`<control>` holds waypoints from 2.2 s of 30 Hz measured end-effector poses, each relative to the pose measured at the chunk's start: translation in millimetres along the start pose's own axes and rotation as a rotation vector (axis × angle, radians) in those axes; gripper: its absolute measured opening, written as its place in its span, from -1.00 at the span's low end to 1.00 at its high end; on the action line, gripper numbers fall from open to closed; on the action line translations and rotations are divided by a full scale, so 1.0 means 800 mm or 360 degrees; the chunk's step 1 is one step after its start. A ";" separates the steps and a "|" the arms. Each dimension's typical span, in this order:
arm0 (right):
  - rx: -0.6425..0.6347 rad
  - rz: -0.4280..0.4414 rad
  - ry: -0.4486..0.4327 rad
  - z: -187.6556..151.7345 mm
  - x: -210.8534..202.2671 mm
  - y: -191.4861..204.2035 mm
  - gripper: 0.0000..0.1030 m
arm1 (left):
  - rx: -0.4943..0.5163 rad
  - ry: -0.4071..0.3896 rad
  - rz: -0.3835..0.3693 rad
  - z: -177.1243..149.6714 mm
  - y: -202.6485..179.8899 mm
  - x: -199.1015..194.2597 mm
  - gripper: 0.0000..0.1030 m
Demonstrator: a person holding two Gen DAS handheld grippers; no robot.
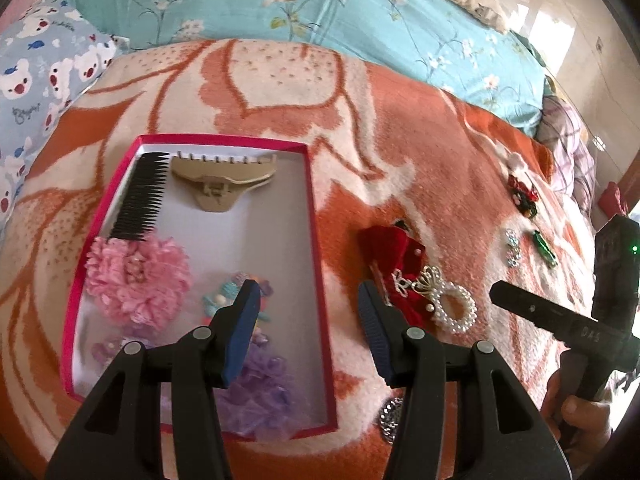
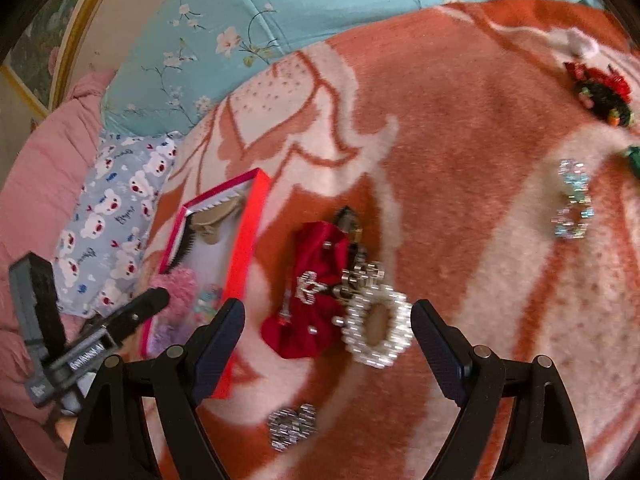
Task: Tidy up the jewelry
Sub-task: 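Grasp red velvet bow clip with left tool while right tool grasps pearl bracelet, then carry red bow and pearl bracelet into the white box and open both tools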
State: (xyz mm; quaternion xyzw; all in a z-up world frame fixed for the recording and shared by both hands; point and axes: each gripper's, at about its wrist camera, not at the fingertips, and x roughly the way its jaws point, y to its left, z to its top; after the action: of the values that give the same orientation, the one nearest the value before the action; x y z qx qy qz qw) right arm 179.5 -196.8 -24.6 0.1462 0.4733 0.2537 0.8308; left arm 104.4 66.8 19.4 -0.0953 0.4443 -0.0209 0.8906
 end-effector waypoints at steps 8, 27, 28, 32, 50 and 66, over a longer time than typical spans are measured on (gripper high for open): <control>-0.0172 -0.0146 0.0002 -0.017 0.002 -0.005 0.68 | 0.0056 0.0039 -0.0019 -0.007 -0.025 0.010 -0.04; -0.0390 -0.0421 0.0081 -0.023 0.049 -0.004 -0.17 | 0.0125 0.0120 -0.0014 -0.010 -0.048 0.042 -0.04; -0.0408 -0.0438 0.0088 -0.023 0.053 -0.003 -0.29 | 0.0137 0.0129 -0.0014 -0.009 -0.052 0.046 -0.04; -0.0453 -0.0452 0.0101 -0.023 0.052 -0.005 -0.74 | 0.0214 0.0171 -0.0014 -0.009 -0.069 0.063 -0.04; -0.0214 -0.0355 -0.0051 -0.015 -0.022 -0.056 -0.79 | 0.0411 0.0369 0.0094 -0.023 -0.129 0.146 0.05; -0.0292 -0.0225 -0.0081 -0.029 -0.034 -0.013 -0.80 | 0.0291 0.0163 -0.0047 -0.023 -0.099 0.065 -0.50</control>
State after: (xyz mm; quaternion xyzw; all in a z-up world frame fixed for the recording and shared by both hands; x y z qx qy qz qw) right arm 150.8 -220.7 -22.1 0.0422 0.4361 0.2330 0.8682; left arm 124.4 -20.3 -17.4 -0.0189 0.4839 -0.0795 0.8713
